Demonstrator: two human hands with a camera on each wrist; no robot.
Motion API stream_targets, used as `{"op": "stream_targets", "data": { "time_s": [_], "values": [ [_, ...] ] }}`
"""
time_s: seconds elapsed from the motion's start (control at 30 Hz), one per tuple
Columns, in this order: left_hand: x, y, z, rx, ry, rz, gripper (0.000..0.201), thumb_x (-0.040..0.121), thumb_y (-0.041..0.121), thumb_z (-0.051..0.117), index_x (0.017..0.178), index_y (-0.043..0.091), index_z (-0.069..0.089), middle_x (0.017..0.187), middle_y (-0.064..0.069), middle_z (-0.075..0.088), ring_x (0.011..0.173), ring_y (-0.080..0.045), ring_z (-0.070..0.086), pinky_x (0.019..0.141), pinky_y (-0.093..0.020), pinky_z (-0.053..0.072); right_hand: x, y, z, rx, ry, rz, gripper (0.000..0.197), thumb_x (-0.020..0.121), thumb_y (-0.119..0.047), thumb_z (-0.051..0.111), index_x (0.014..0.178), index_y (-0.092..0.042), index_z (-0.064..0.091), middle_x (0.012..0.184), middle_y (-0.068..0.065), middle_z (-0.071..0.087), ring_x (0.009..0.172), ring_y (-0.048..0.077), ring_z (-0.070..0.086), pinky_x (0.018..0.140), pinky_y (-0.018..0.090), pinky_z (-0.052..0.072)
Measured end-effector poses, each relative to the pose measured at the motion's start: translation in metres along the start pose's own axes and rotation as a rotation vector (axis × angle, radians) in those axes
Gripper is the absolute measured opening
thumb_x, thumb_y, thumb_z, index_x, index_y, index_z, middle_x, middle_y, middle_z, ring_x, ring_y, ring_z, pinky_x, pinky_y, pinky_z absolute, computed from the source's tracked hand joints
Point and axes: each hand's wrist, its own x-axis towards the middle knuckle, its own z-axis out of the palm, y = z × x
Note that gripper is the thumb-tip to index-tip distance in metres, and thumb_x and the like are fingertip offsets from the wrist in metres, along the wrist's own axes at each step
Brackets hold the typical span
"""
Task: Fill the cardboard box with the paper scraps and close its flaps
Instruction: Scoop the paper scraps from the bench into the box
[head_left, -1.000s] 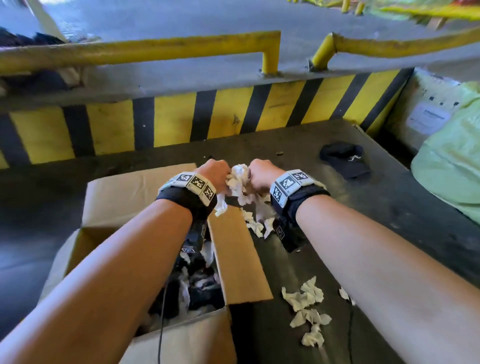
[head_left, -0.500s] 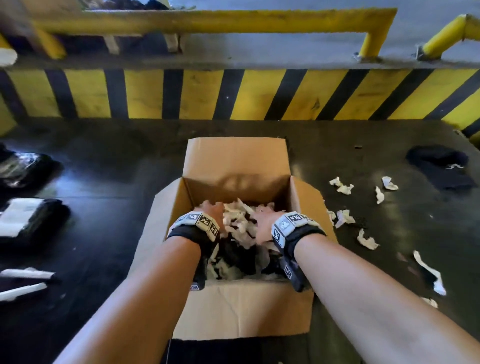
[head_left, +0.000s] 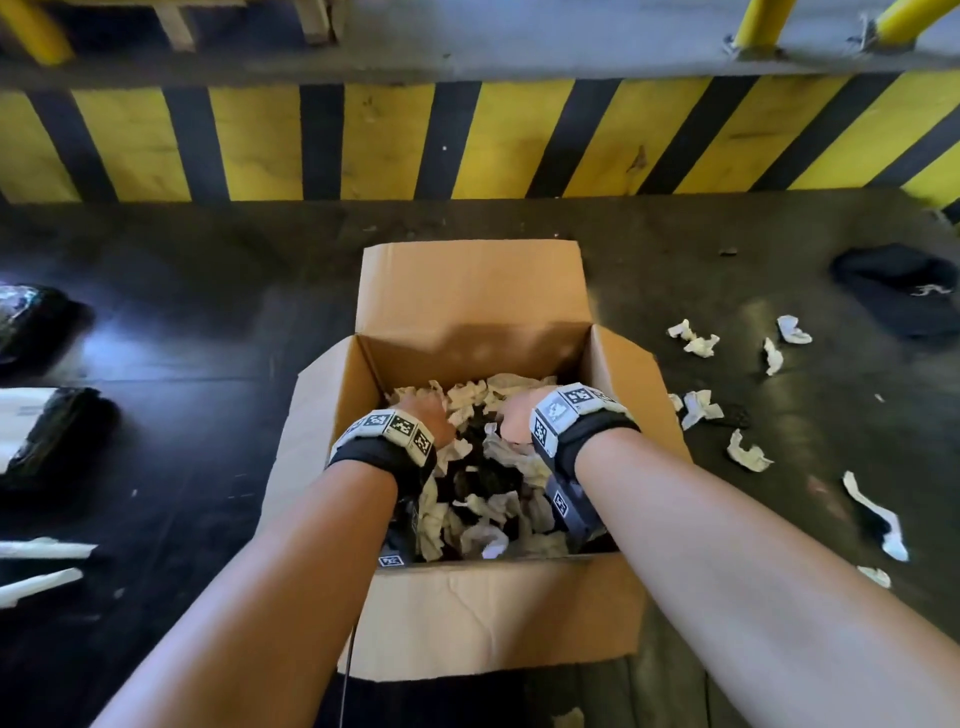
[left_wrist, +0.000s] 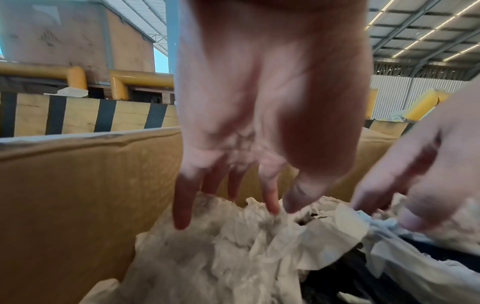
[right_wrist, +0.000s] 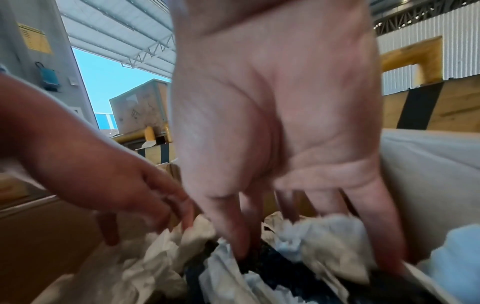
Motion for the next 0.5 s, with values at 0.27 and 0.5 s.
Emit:
{"op": "stream_targets", "data": {
  "time_s": [0.27,0.5],
  "values": [
    [-0.005,-0.002,0.01,0.214,-0.12,-0.024,0.034,0.1,0.024,0.052,0.127,0.009,0.065,0.121,-0.007,0.066,0.12,-0.029,0.062,0.092,-0.031,0.048,0.005,0.023,0.004,-0.04,-0.056,-0.151,0.074,0.074,-0.041,0.055,0.148,-0.037,0.051,0.156,0.002,0.051,0.13,0.032,0.058,0.1,0.046,0.054],
    [-0.019,0.095,-0.064,0.08,0.123,-0.108,0.076,0.088,0.032,0.06,0.153,0.024,0.021,0.151,-0.021,0.023,0.133,-0.052,0.038,0.103,-0.059,0.04,-0.064,0.123,-0.029,0.667,0.408,-0.223,0.051,0.099,-0.008,0.045,0.145,-0.029,0.055,0.129,0.008,0.062,0.091,0.024,0.075,0.074,0.04,0.066]
  ]
}}
